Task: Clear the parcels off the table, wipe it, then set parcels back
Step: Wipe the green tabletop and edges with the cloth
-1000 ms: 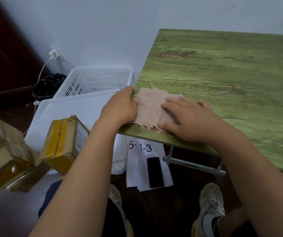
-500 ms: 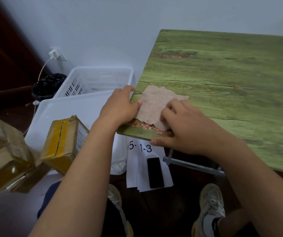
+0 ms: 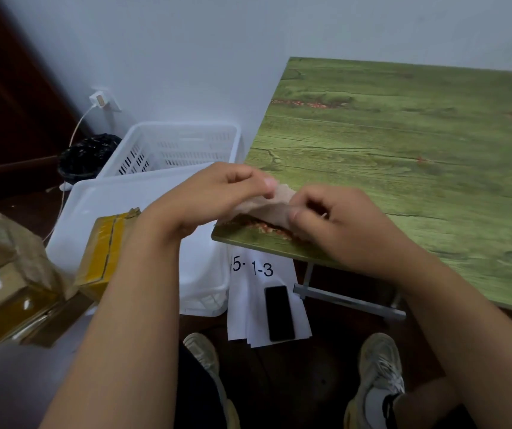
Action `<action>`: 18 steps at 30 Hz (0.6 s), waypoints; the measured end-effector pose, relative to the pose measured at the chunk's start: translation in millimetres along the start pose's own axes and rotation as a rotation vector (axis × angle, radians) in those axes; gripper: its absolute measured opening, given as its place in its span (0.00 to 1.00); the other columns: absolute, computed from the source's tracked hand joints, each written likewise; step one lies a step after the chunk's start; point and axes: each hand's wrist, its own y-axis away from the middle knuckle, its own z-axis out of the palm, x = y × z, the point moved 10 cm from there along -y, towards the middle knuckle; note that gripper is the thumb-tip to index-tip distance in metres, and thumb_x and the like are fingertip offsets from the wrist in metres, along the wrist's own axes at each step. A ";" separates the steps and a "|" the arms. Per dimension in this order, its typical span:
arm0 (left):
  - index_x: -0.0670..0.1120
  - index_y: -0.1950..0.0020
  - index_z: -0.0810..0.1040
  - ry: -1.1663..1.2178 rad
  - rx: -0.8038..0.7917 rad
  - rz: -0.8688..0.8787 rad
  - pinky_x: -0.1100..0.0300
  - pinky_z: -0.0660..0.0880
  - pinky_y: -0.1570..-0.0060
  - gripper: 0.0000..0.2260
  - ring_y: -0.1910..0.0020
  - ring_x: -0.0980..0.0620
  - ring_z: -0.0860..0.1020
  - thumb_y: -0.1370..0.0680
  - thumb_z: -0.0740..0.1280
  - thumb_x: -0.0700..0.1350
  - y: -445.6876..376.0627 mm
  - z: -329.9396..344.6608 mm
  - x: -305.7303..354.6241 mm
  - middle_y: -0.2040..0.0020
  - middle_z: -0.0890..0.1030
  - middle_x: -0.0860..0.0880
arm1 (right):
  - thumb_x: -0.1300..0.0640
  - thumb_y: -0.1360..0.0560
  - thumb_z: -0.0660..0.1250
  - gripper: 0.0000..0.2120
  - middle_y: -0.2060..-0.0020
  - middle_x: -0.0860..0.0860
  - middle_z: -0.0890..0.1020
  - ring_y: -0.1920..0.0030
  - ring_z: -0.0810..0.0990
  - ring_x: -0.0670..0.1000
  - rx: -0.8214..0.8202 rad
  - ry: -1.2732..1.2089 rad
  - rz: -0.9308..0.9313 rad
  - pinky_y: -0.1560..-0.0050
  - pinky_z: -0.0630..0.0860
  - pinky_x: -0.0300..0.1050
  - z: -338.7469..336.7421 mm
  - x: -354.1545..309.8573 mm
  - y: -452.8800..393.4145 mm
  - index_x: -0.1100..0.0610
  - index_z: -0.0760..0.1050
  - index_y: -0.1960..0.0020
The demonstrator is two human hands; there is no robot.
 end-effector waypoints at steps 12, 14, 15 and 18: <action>0.46 0.57 0.79 0.166 0.146 0.053 0.64 0.71 0.60 0.03 0.64 0.56 0.74 0.25 0.67 0.40 -7.2 -10.0 7.8 0.63 0.78 0.51 | 0.65 0.23 0.60 0.12 0.68 0.51 0.72 0.66 0.69 0.50 0.169 -0.559 0.374 0.64 0.65 0.45 -30.7 42.6 -6.0 0.55 0.73 0.63; 0.45 0.60 0.78 0.327 0.116 0.079 0.64 0.72 0.62 0.04 0.67 0.58 0.75 0.25 0.65 0.40 -5.6 -10.4 12.8 0.68 0.78 0.54 | 0.66 0.24 0.61 0.11 0.69 0.52 0.70 0.71 0.67 0.47 0.175 -0.694 0.401 0.70 0.62 0.42 -32.5 42.4 -4.1 0.55 0.73 0.64; 0.44 0.60 0.78 0.384 0.094 0.085 0.65 0.72 0.64 0.04 0.69 0.58 0.75 0.26 0.65 0.41 -4.7 -9.5 14.9 0.68 0.78 0.54 | 0.65 0.25 0.61 0.11 0.70 0.51 0.70 0.72 0.67 0.46 0.179 -0.740 0.414 0.72 0.62 0.41 -34.0 42.6 -3.6 0.56 0.73 0.65; 0.42 0.56 0.80 0.400 0.088 0.056 0.64 0.73 0.66 0.06 0.68 0.55 0.75 0.22 0.65 0.39 -3.5 -9.2 12.9 0.66 0.79 0.50 | 0.68 0.23 0.61 0.12 0.71 0.51 0.73 0.74 0.69 0.46 0.174 -0.708 0.423 0.75 0.65 0.39 -38.8 43.7 -2.4 0.58 0.75 0.62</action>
